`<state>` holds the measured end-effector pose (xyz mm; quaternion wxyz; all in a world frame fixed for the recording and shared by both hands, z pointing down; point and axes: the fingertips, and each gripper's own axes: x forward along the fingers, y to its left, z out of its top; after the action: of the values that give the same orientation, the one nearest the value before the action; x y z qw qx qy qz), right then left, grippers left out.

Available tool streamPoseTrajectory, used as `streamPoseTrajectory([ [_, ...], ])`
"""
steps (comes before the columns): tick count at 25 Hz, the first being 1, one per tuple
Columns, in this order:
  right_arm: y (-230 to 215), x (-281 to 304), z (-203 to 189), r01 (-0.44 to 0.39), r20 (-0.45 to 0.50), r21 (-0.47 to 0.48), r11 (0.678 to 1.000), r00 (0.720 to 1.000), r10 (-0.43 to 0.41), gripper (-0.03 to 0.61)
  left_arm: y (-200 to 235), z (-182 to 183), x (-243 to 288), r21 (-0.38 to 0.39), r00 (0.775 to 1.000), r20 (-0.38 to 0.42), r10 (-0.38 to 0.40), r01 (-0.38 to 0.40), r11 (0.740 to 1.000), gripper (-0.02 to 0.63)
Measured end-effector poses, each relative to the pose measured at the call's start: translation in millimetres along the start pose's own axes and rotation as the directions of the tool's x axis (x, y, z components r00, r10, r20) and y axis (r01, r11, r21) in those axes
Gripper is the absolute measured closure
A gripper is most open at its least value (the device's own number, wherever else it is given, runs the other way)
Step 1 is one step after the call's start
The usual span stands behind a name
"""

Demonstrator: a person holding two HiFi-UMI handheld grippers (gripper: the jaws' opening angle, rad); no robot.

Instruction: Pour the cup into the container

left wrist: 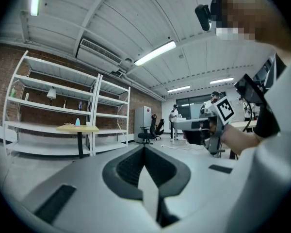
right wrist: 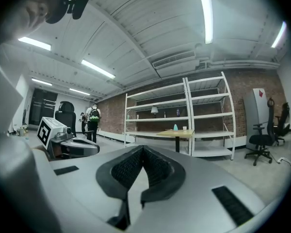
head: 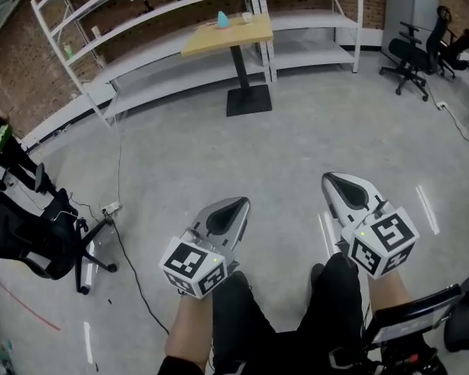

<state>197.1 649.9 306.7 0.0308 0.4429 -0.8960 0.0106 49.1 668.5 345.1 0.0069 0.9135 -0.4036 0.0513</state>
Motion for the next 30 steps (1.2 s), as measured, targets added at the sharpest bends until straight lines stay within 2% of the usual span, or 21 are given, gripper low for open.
streamPoseTrajectory([
  [7,-25,46,16,-0.010,0.016,-0.004,1.000,1.000,0.010,0.577,46,1,28,-0.035,1.000,-0.008,0.023,-0.023,0.999,0.615],
  [18,-65,136,50,-0.046,0.078,-0.024,0.999,0.996,0.047,0.577,124,30,72,0.024,0.999,0.018,0.047,-0.047,0.999,0.615],
  [22,-94,175,47,-0.047,0.080,-0.021,0.999,0.996,0.048,0.577,161,32,115,0.012,0.999,0.008,0.036,-0.036,0.999,0.615],
  [26,-135,222,29,-0.048,0.061,0.028,0.998,0.997,0.046,0.577,203,28,171,0.007,0.999,-0.025,0.022,-0.021,1.000,0.615],
  [30,-179,275,35,-0.046,0.075,0.033,0.998,0.996,0.044,0.577,244,35,221,0.014,0.999,-0.030,0.013,-0.012,1.000,0.615],
])
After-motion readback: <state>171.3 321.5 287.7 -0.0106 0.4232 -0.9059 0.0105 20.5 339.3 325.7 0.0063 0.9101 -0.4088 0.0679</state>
